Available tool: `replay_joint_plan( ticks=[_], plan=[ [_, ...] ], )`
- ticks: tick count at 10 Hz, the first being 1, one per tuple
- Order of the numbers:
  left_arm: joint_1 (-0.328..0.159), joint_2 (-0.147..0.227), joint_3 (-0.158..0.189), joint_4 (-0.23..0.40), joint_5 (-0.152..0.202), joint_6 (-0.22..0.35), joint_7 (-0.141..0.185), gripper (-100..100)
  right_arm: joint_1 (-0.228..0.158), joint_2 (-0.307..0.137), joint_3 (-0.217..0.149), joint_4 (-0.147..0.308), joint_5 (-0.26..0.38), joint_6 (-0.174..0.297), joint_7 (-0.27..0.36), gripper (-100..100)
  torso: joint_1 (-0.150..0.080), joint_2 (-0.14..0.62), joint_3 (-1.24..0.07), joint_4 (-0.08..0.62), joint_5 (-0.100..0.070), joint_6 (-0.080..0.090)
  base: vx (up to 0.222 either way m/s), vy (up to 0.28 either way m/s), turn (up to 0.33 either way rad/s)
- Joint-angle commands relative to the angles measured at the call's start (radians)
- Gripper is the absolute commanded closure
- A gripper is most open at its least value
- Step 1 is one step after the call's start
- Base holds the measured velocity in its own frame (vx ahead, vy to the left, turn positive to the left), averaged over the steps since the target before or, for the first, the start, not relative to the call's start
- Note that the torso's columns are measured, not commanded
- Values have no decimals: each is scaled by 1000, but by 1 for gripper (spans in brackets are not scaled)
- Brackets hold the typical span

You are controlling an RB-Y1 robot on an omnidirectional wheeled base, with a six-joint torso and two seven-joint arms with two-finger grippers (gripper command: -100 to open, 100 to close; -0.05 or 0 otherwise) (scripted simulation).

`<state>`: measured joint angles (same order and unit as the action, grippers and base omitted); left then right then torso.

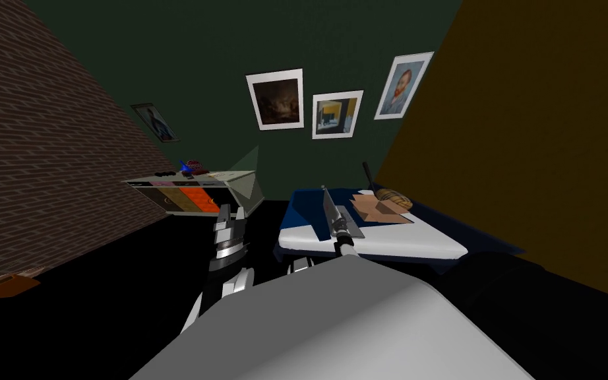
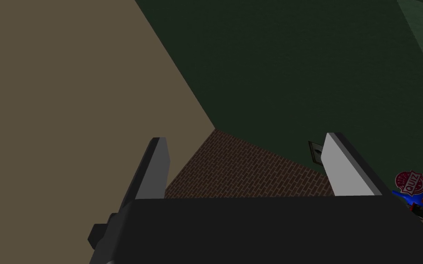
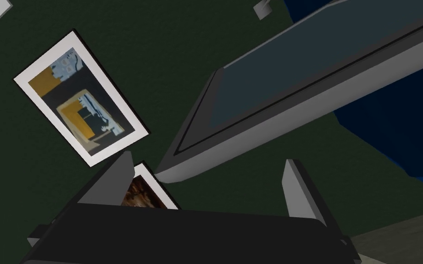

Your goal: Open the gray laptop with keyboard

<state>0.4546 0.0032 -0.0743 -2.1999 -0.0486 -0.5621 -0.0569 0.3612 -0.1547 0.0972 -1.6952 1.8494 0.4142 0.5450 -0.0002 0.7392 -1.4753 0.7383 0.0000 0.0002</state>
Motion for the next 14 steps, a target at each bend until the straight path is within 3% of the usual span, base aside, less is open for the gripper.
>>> replay_joint_plan(
  ticks=[1, 3, 4, 5, 8, 9, 12, 13, 14],
  plan=[
    [0, 0, 0, 0, 0, 0, 0, 0, 3, -1, -13, -15, -13, -19, 17, -100, -1, 0, 0, 0, 0, 0, 24, 31, -90],
    [0, 0, 0, 0, 0, 0, 0, 0, 3, -2, -11, -13, -11, -15, 13, -100, 0, -1, -1, 0, 0, 0, 8, 11, -31],
    [0, 0, 0, 0, 0, 0, 0, 0, 3, -1, -12, -13, -11, -17, 15, 100, -1, -1, 0, 0, 0, 0, 0, 0, 0],
    [0, 0, 0, 0, 0, 0, 0, 0, -46, 6, -39, 35, -61, -66, 64, 100, -1, -1, 0, -1, -1, 0, -24, -11, -171],
    [0, 0, 0, 0, 0, 0, 0, 0, -46, 6, -39, 35, -142, -72, 121, 100, -6, -7, -4, -8, -4, 2, -14, -5, -30],
    [0, 0, 0, 0, 0, 0, 0, 0, -94, 13, -66, 79, -172, -117, 151, 100, -6, -8, -4, -8, -5, 2, -24, -8, -188],
    [0, 0, 0, 0, 0, 0, 0, 0, -94, 13, -66, 84, -262, -127, 228, 100, -10, -12, -6, -13, -8, 2, -11, -7, -30],
    [0, 0, 0, 0, 0, 0, 0, 0, -142, 20, -92, 110, -305, -182, 274, 100, -9, -12, -7, -13, -8, 2, -22, -15, -193],
    [0, 0, 0, 0, 0, 0, 0, 0, -142, 20, -92, 122, -331, -182, 300, 100, -10, -12, -6, -13, -8, 4, -31, -8, -110]
  ],
)
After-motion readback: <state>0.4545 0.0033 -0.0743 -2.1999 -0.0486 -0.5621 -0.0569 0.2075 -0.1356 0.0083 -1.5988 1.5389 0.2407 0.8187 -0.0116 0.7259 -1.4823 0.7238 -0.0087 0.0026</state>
